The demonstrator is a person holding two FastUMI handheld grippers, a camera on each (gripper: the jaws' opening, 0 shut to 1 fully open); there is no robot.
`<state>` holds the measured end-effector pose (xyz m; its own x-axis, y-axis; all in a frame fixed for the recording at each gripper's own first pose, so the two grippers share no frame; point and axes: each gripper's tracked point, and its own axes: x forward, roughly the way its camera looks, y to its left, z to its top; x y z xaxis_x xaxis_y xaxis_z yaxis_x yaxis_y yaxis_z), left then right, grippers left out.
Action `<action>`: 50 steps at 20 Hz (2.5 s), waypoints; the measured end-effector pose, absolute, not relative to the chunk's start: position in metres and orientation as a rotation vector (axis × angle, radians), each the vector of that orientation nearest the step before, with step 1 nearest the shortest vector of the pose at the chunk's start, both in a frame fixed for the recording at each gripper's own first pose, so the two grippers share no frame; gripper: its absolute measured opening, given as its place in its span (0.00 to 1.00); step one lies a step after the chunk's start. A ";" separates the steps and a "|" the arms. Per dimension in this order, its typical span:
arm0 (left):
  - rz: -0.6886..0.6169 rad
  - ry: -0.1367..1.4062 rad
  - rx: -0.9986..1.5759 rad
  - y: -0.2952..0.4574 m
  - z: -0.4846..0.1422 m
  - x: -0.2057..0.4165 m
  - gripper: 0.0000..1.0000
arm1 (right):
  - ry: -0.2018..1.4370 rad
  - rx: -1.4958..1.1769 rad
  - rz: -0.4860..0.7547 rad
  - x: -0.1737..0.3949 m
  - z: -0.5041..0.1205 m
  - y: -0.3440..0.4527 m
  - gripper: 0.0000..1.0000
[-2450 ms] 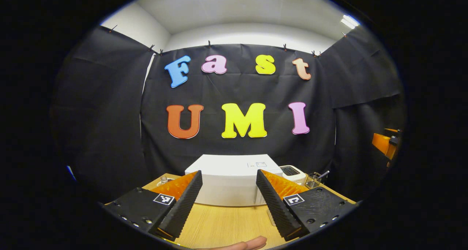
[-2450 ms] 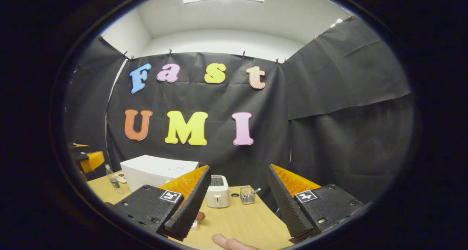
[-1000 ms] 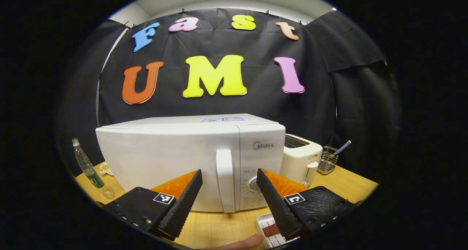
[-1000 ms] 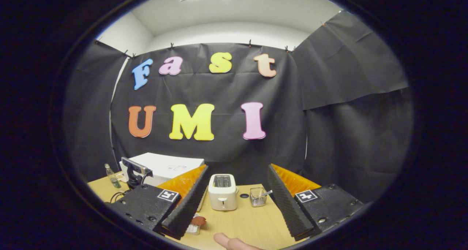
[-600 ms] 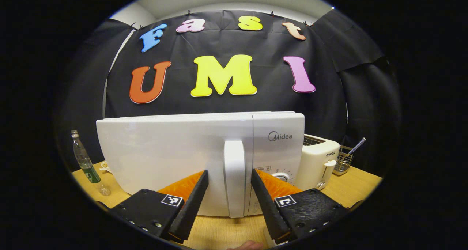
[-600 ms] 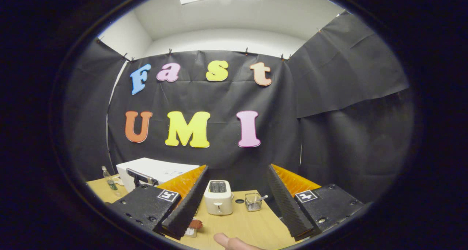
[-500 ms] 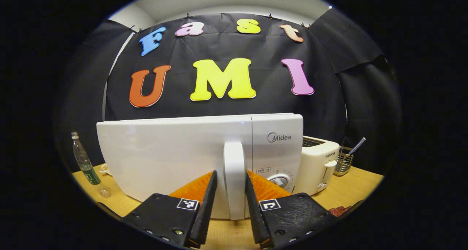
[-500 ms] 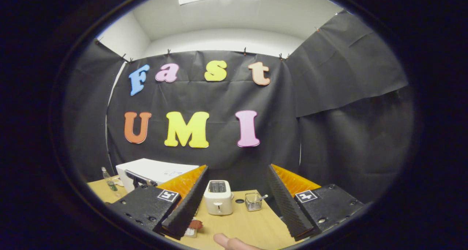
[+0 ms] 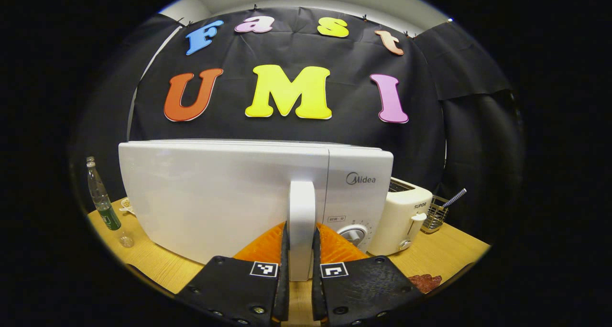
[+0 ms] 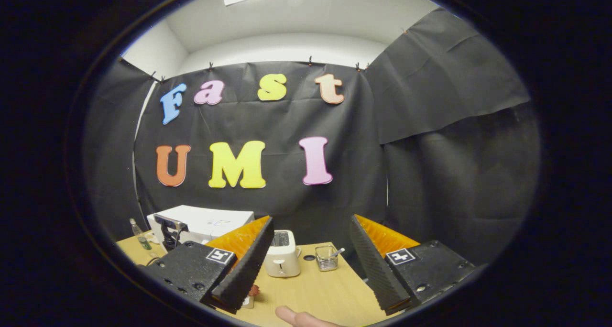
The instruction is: Open the microwave oven with the left hand, put the food in, and close the microwave oven.
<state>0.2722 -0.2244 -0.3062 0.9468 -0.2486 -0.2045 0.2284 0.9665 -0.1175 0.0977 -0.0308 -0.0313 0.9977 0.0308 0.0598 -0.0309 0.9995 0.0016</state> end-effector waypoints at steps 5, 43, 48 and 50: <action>-0.257 0.242 -0.096 -0.225 -0.307 0.271 0.18 | -0.063 -0.012 0.029 0.095 -0.034 -0.039 1.00; -0.093 0.213 -0.041 0.070 -0.273 -0.014 0.93 | -0.007 -0.011 0.276 0.000 -0.064 0.050 0.95; -0.089 0.194 -0.071 0.057 -0.247 -0.012 0.93 | -0.025 -0.028 0.253 -0.003 -0.061 0.038 0.95; -0.081 0.178 -0.104 0.051 -0.232 -0.006 0.93 | -0.021 -0.025 0.241 0.001 -0.064 0.034 1.00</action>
